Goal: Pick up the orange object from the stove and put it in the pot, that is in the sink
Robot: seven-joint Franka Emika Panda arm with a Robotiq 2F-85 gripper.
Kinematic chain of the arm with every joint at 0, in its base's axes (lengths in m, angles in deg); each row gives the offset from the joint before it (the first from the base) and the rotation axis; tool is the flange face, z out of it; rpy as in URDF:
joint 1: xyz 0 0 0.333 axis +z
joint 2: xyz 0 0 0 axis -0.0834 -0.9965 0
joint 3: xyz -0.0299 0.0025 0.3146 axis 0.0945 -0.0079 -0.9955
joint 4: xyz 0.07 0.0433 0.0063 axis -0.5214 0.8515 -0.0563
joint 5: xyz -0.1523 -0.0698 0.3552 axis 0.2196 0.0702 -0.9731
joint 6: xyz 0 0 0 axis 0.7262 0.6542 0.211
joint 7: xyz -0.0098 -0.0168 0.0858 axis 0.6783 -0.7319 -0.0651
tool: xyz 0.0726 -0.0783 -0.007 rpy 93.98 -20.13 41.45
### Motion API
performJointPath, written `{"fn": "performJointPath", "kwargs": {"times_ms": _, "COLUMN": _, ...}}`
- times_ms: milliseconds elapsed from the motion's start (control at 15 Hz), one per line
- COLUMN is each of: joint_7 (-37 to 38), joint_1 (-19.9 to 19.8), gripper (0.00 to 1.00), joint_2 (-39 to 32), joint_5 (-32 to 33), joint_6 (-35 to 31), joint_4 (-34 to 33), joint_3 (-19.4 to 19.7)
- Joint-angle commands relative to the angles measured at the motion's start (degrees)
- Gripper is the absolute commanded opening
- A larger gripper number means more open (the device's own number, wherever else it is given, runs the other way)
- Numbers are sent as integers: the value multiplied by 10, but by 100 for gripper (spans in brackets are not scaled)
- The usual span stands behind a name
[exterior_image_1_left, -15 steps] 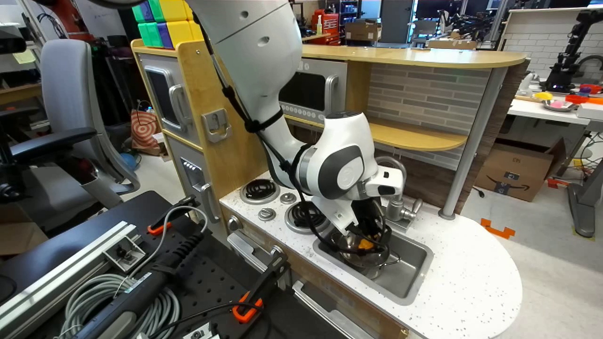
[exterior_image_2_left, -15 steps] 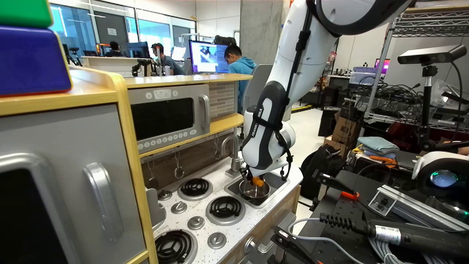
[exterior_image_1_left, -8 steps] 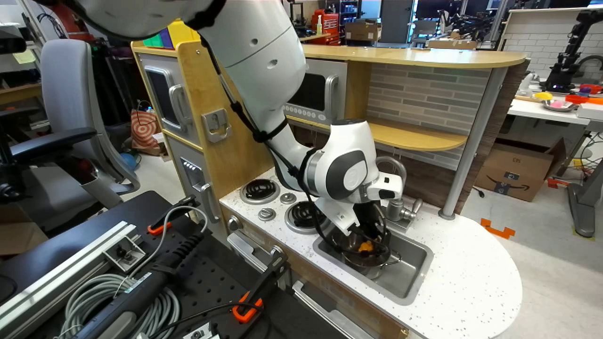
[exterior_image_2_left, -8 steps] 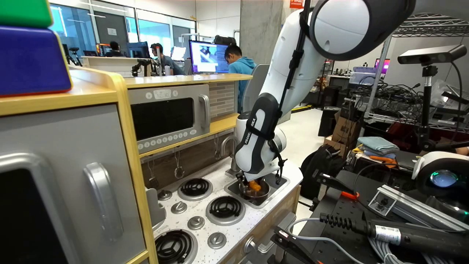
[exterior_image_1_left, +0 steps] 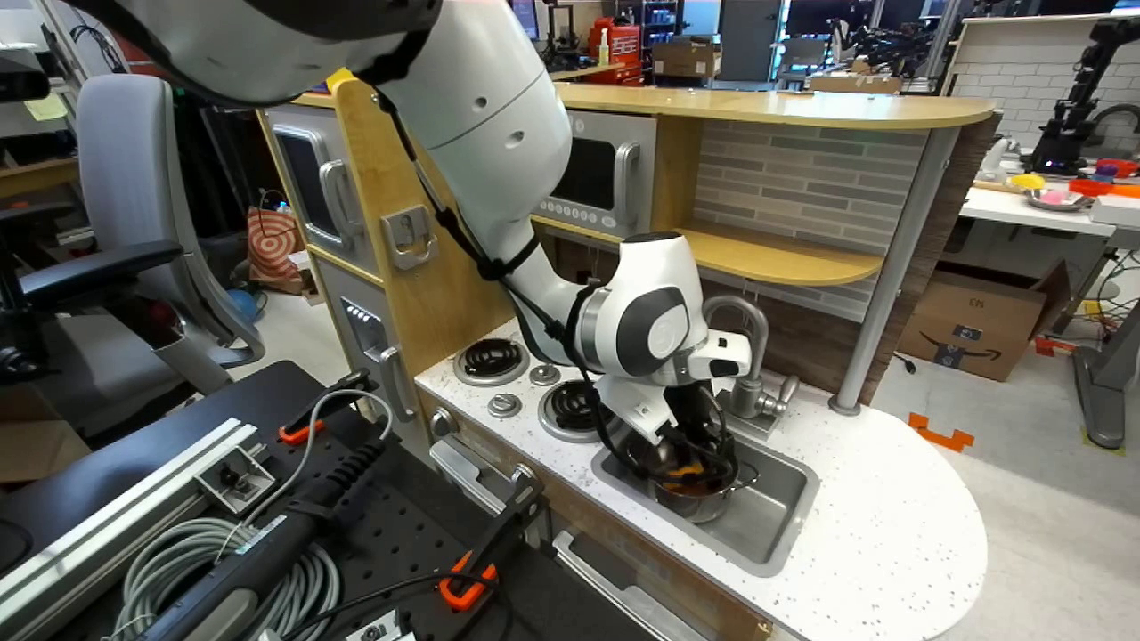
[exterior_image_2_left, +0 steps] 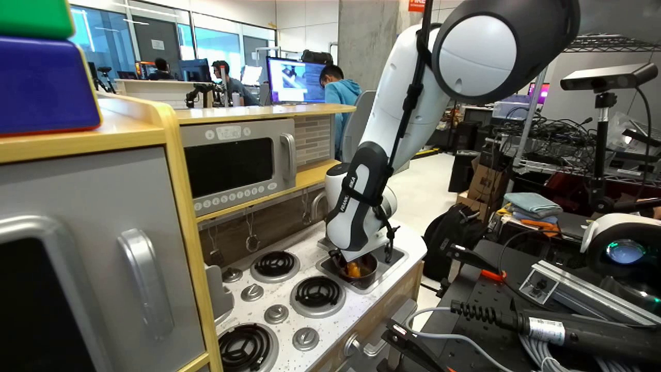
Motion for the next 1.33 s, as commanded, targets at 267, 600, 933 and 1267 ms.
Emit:
{"fn": "performJointPath", "kwargs": {"times_ms": 267, "joint_7": -32, "joint_1": 22, "gripper": 100, "joint_2": 39, "joint_5": 36, "joint_6": -10, "joint_4": 56, "joint_3": 9}}
{"fn": "performJointPath", "kwargs": {"times_ms": 600, "joint_7": -85, "joint_1": 22, "gripper": 60, "joint_2": 118, "joint_5": 55, "joint_6": -66, "joint_4": 154, "joint_3": -2}}
{"fn": "performJointPath", "kwargs": {"times_ms": 933, "joint_7": -141, "joint_1": 15, "gripper": 21, "joint_2": 198, "joint_5": 72, "joint_6": -100, "joint_4": 248, "joint_3": -10}}
{"fn": "performJointPath", "kwargs": {"times_ms": 1267, "joint_7": -213, "joint_1": -3, "gripper": 0, "joint_2": 286, "joint_5": 107, "joint_6": -86, "joint_4": 337, "joint_3": -18}}
